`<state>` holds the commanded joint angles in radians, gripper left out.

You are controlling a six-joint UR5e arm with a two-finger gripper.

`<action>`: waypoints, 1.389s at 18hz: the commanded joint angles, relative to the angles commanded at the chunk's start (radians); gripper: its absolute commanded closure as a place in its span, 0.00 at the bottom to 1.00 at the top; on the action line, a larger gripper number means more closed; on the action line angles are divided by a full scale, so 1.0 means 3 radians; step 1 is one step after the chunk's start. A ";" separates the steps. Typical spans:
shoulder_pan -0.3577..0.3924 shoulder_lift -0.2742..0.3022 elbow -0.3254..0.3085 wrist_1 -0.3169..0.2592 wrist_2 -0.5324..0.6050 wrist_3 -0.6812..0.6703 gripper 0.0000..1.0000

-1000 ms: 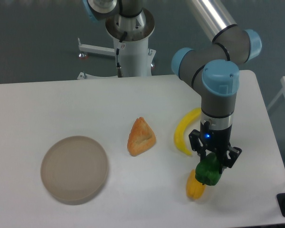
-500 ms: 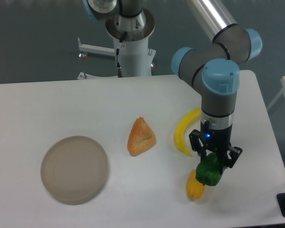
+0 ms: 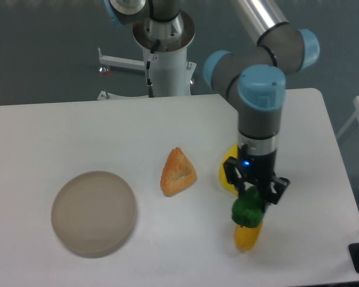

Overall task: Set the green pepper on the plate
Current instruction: 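Carry the green pepper across the table toward the beige plate, then lower the green pepper onto the plate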

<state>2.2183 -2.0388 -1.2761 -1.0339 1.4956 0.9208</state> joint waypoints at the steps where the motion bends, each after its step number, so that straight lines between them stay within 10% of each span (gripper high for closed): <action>1: -0.0112 0.0066 -0.0056 0.0000 0.0005 -0.0234 0.72; 13: -0.0936 -0.0035 -0.0271 0.0056 -0.0015 -0.2036 0.72; 25: -0.1258 -0.0250 -0.0655 0.0557 -0.0010 -0.1725 0.72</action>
<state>1.8409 -2.1138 -1.4726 -0.8667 1.4926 0.4033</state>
